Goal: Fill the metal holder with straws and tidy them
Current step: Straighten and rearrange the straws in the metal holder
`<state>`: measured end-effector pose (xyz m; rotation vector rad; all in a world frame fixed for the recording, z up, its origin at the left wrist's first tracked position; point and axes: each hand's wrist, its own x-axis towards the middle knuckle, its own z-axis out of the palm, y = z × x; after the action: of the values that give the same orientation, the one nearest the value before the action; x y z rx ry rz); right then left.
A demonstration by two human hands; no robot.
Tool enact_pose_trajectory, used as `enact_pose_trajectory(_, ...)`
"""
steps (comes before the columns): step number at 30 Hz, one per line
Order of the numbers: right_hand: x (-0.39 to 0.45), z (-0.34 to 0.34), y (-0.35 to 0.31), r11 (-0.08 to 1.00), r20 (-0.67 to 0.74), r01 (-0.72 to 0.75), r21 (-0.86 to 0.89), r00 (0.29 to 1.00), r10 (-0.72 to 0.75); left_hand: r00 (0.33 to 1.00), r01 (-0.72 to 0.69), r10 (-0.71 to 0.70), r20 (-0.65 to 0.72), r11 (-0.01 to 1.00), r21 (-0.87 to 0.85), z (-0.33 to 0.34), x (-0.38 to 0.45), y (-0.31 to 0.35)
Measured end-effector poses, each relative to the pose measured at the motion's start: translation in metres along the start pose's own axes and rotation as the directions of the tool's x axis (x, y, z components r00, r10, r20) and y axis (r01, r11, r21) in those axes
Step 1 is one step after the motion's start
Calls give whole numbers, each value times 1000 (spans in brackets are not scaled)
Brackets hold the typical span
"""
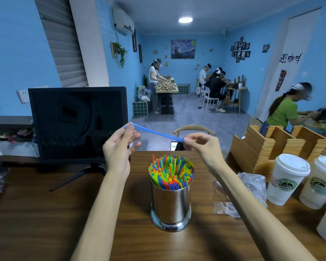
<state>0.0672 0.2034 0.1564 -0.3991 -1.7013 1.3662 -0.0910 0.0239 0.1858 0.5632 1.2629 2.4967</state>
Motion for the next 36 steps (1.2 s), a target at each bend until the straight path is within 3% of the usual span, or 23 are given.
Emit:
enact_pose_trajectory(4,-11,8,10,988,153,37,-149,988,-14,995,-96,96,8,995,23,10,0,6)
enact_pose_trajectory(11,-12,21,19,912,209,189,-364,971,-118,938,-345,341,62,935,80,34,-10,13)
enact_pose_trajectory(14,-13,22,18,857,312,266,-441,941,-131,936,-342,330,121,934,103,41,-6,14)
enact_pose_trajectory(18,-9,19,14,825,411,260,-502,911,-36,906,-392,352,234,908,152,44,-6,7)
enact_pose_trajectory(22,-5,15,12,839,482,228,-495,875,46,906,-368,292,305,901,231,40,0,-9)
enact_pose_trajectory(26,-4,11,13,880,459,182,-439,887,45,921,-287,144,363,881,377,28,4,-32)
enact_pose_trajectory(30,-1,5,16,907,395,133,-399,918,39,896,-304,28,444,767,565,12,2,-49)
enact_pose_trajectory(33,1,0,20,896,312,134,-424,950,5,879,-378,15,477,634,675,3,-5,-55)
enact_pose_trajectory(36,3,-4,24,868,260,143,-476,966,-17,876,-401,14,482,576,712,-4,-9,-60)
